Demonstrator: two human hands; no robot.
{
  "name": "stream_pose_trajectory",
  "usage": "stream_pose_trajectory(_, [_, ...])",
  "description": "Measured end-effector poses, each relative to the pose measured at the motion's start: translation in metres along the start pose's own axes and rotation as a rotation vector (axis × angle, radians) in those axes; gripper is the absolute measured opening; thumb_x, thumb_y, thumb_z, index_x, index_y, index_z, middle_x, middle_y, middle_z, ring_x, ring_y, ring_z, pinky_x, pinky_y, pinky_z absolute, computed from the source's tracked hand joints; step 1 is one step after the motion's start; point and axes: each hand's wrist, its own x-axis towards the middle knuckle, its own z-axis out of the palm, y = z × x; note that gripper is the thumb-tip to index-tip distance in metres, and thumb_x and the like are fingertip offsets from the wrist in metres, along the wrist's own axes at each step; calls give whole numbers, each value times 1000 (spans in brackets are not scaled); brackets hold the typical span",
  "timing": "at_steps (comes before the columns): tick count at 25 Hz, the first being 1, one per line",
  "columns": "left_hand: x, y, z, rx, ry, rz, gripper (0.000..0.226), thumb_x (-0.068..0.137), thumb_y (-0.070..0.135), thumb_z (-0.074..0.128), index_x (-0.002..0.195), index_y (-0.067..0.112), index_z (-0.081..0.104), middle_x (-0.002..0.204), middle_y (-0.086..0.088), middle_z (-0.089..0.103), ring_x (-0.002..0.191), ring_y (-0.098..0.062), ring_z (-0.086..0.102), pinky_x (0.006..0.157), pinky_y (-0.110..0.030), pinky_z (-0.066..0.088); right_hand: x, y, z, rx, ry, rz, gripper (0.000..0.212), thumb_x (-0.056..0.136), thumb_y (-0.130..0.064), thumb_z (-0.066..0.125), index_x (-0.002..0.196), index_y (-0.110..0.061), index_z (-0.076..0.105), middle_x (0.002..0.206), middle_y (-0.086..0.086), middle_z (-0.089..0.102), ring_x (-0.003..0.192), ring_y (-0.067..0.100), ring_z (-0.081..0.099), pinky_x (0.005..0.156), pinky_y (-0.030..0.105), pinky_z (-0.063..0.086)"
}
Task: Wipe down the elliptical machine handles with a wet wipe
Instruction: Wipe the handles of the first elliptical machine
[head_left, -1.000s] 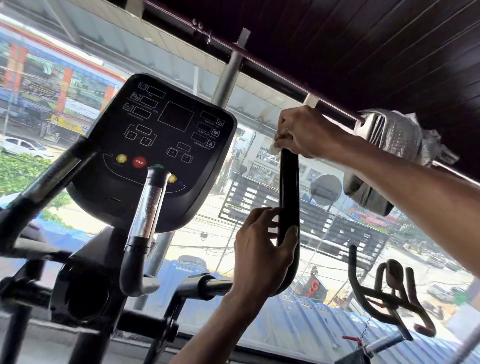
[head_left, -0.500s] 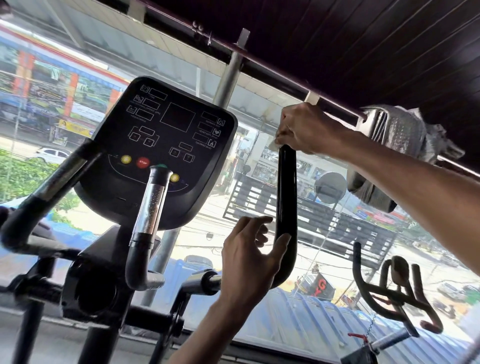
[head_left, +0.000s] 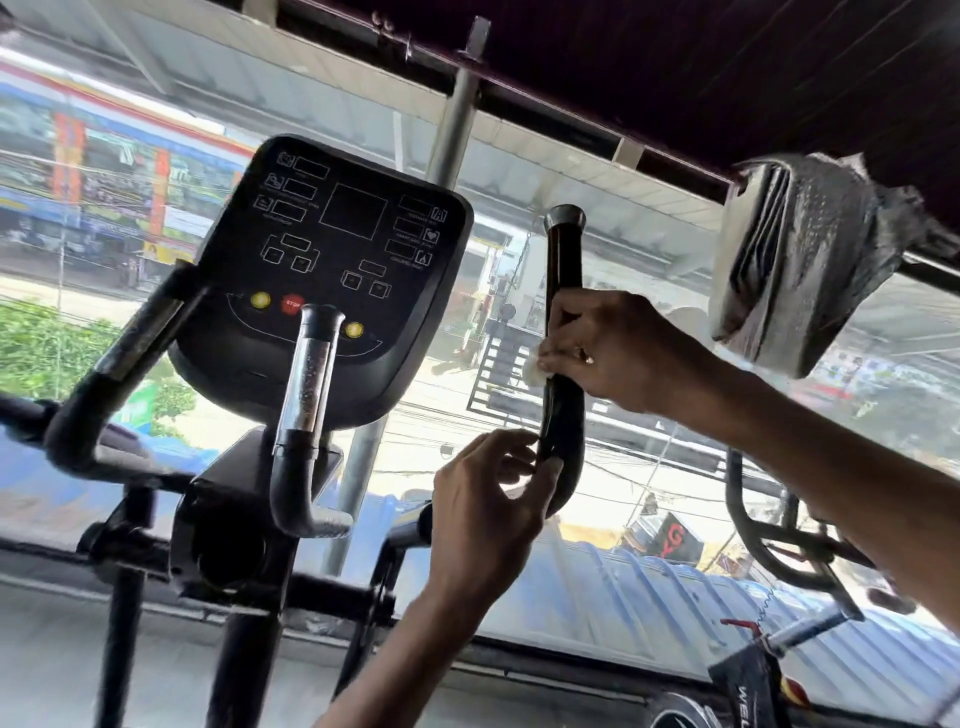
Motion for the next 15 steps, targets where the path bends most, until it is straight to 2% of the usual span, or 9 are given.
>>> stream_pose_trajectory(5, [-4,0,-1,51,26,-19,16,82,27,79,97,23,74,84,14,75,78,6,70,75,-29,58,-36,-16,12,116,98,-4,8,86,-20,75,84,-14,80,84,-1,61,68,14,61,64,26,49])
stream_pose_trajectory(9, [-16,11,-1,87,12,-33,18,82,18,79,99,21,76,85,17,76,79,8,70,78,-27,59,-69,-21,28,209,257,-5,7,85,-17,76,87,-12,79,83,0,61,69,15,61,62,29,51])
stream_pose_trajectory(12, [-25,14,-4,116,29,-60,19,84,14,77,102,21,76,89,17,76,82,8,70,80,-22,59,-88,-29,44,307,416,70,6,85,-14,77,89,-10,79,83,1,63,69,16,61,62,32,53])
stream_pose_trajectory(13, [-30,14,-6,133,49,-69,19,85,14,77,103,21,75,90,16,76,82,6,70,80,-22,59,-96,-32,51,364,463,111,8,85,-14,78,91,-10,79,84,1,64,70,15,62,64,32,54])
stream_pose_trajectory(15, [-47,13,-11,153,107,-109,19,85,11,76,101,22,75,92,13,77,83,2,72,81,-26,59,-115,-43,65,499,560,200,11,85,-13,79,96,-12,80,87,-2,66,73,9,63,70,21,54])
